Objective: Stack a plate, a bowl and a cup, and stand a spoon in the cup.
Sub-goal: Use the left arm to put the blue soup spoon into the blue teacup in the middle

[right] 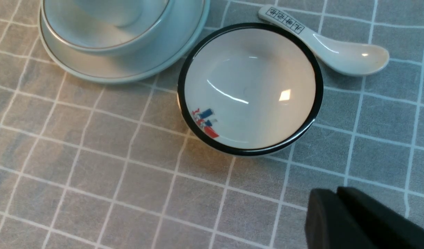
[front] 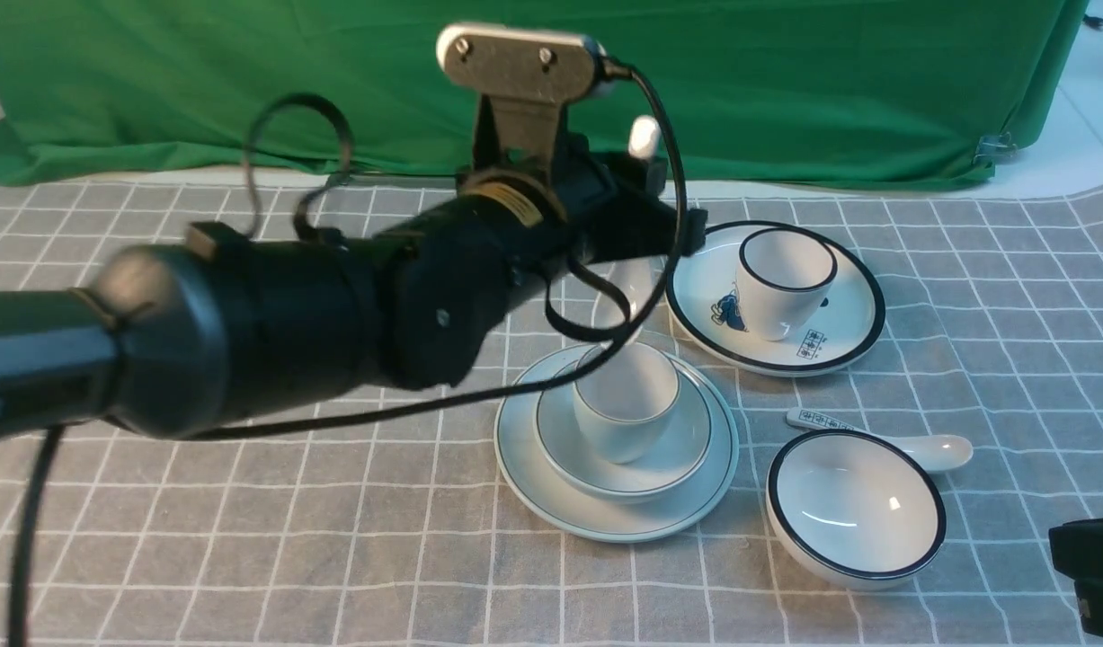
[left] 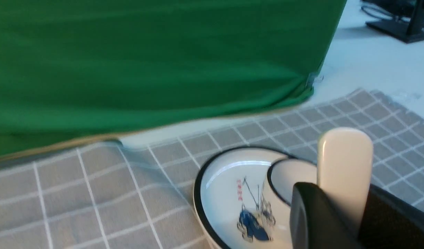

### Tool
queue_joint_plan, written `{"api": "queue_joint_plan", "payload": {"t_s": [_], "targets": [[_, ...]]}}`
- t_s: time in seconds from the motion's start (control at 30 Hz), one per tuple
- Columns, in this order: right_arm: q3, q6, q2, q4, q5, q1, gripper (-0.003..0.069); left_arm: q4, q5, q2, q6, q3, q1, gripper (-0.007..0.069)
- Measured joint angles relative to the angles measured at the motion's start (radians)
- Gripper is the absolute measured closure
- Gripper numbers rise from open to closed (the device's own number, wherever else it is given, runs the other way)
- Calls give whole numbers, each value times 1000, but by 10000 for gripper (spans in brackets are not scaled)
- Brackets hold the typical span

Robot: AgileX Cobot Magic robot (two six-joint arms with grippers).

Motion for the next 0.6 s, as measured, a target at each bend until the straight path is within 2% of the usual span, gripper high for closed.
{"api": "queue_joint_plan", "payload": {"t_s": [0.27,0.6], "targets": [[1,0,0,0,0,0,589,23,1,48,-48,1,-3,507],[1,0,0,0,0,0,589,29,55,113,-53,1,-7,495]]}}
